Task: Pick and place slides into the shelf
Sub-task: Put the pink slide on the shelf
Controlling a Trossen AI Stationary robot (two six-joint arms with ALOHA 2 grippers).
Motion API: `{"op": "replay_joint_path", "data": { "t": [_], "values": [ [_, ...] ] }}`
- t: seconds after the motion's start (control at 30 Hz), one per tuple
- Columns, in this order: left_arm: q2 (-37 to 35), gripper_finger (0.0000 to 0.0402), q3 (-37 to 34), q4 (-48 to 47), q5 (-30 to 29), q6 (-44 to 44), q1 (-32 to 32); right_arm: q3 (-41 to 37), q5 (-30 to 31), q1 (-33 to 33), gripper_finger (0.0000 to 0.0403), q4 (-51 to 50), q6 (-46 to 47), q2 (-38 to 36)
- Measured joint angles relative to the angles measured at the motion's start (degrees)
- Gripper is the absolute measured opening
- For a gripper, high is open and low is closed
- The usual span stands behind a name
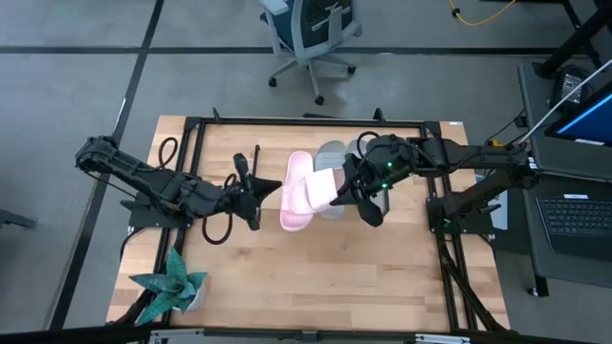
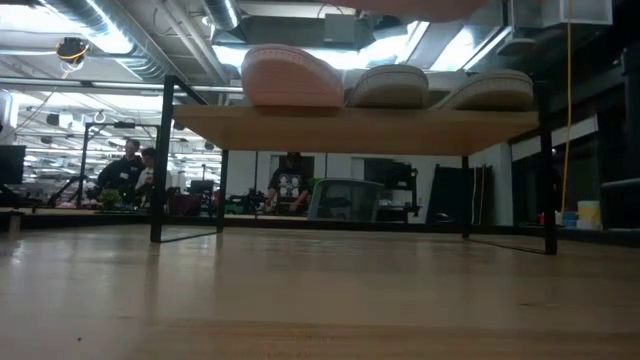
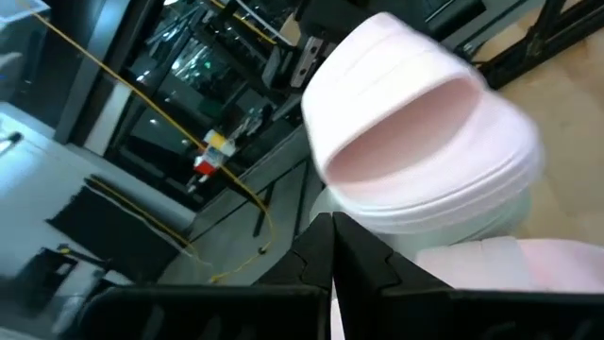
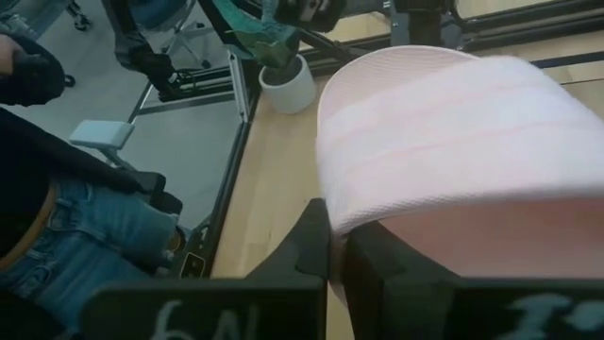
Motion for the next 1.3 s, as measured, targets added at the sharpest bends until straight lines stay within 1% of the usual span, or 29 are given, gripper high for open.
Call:
{"op": "replay_joint_path", "data": {
  "t": [0.13, 0.37, 0.5, 0.6, 0.77, 0.87, 1.0, 1.07, 1.13, 1.2, 1.3],
  "values": [
    [0.00, 0.0000, 0.00, 0.19, -2.00, 3.39, 0.04, 0.00, -0.04, 0.04, 0.0016, 0.15, 0.08, 0.00],
    [0.00, 0.0000, 0.00, 0.26, -1.04, 0.22, 0.58, 0.00, -0.01, 0.04, 0.0015, 0.34, -1.08, 0.00],
    [0.00, 0.0004, 0.00, -0.02, -0.89, 1.79, 1.03, 0.00, -0.01, 0.04, 0.0015, 0.57, -1.13, 0.00],
    [0.00, 0.0023, 0.00, -0.03, -1.12, 2.01, 1.05, 0.00, -0.01, 0.04, 0.0015, 0.59, -1.03, 0.00],
    [0.00, 0.0073, 0.00, -0.05, -3.77, 2.35, 1.09, 0.00, -0.01, 0.04, 0.0015, 1.32, 0.48, 0.00],
    [0.00, 0.0102, 0.00, 0.01, -4.94, 4.50, 1.09, 0.00, 0.01, -0.04, 0.0015, 1.38, 0.54, 0.00],
    [0.00, 0.0129, 0.00, 0.11, -1.54, 8.42, 1.09, 0.00, -0.53, -0.65, 0.0015, 1.97, 0.48, 0.30],
    [0.07, 0.0135, 0.00, 0.24, 0.42, 11.87, 1.09, 0.00, -2.22, -1.44, 0.0015, 2.00, 0.55, 0.98],
    [0.07, 0.0137, 0.00, 0.32, 1.91, 15.06, 1.07, -0.02, -5.54, -2.51, 0.0015, 2.89, 0.52, 2.10],
    [0.07, 0.0137, 0.00, 0.55, 2.12, 17.59, 1.09, -0.02, -8.96, -3.70, 0.0015, 4.20, 0.50, 3.12],
    [0.07, 0.0137, 0.00, 0.90, 2.25, 19.98, 1.25, -0.02, -12.39, -5.34, 0.0015, 4.09, 0.21, 3.91]
  ]
}}
